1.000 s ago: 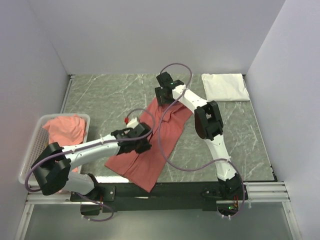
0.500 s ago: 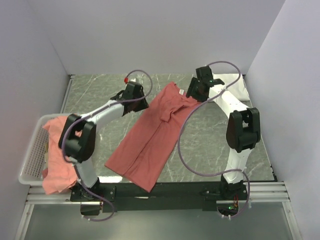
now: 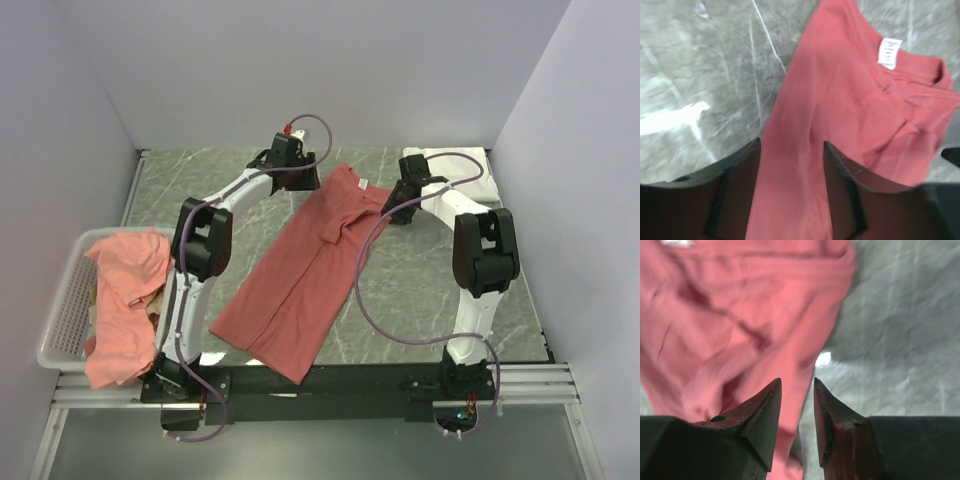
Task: Fold and stack the t-shirts
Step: Fold the tshirt
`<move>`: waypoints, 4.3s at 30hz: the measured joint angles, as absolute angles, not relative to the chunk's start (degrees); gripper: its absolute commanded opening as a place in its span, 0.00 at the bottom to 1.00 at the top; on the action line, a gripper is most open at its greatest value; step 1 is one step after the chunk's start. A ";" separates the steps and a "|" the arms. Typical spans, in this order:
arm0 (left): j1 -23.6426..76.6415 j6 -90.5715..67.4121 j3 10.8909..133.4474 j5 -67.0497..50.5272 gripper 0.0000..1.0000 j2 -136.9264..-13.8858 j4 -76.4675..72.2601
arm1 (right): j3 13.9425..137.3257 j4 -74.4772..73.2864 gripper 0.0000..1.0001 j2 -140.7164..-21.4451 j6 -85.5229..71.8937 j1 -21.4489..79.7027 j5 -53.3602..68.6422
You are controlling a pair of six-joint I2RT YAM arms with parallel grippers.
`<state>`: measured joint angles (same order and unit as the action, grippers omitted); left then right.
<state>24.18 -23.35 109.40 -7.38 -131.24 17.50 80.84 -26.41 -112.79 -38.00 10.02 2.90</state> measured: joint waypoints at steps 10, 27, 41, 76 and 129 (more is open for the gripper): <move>24.10 -21.47 121.62 -12.29 0.69 -142.69 20.80 | 92.27 -28.45 0.35 -123.28 -37.36 8.36 4.25; 20.91 -33.43 128.25 -17.06 0.00 -150.76 13.69 | 124.55 -38.28 0.82 -141.47 -31.22 8.36 8.84; 11.40 -58.06 111.87 1.61 0.27 -142.19 6.90 | 125.47 -38.17 0.88 -138.80 -27.92 8.36 8.01; 31.83 -80.44 30.24 26.39 0.57 -61.23 38.06 | 31.81 -14.15 0.66 -71.26 -49.74 47.57 4.49; 50.30 -87.02 36.07 20.56 0.62 -50.13 51.90 | 43.24 -25.17 0.42 -71.96 -49.28 60.03 0.95</move>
